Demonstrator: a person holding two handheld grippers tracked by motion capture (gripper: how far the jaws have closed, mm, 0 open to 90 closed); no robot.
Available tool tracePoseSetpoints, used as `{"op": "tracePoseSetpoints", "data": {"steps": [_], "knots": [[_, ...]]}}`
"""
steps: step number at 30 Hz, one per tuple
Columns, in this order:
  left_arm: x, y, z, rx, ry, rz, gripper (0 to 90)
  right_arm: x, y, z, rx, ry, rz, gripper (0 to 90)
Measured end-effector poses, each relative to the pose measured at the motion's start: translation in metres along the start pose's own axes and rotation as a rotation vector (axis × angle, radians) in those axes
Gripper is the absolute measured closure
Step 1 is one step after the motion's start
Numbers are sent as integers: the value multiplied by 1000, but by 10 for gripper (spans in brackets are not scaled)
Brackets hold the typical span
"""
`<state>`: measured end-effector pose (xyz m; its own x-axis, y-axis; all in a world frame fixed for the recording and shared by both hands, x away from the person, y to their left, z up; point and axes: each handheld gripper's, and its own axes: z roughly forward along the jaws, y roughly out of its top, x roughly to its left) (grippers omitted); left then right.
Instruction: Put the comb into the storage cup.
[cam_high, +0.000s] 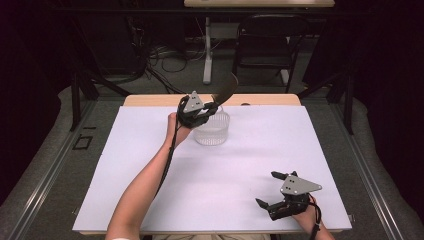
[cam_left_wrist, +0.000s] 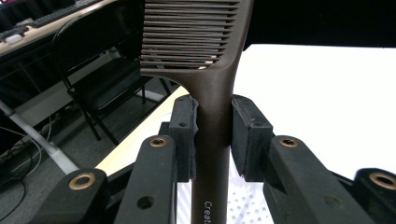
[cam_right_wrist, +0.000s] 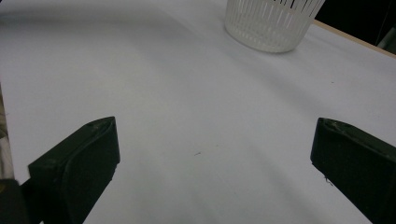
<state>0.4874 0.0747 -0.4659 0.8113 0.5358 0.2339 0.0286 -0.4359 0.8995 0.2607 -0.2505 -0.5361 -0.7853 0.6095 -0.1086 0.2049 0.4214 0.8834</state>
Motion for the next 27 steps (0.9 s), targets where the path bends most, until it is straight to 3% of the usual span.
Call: {"op": "tracePoseSetpoints", "data": {"steps": [27], "knots": [[0,-7,8,52,-27,-7,723,0,0,0,2,0,0,11]]}}
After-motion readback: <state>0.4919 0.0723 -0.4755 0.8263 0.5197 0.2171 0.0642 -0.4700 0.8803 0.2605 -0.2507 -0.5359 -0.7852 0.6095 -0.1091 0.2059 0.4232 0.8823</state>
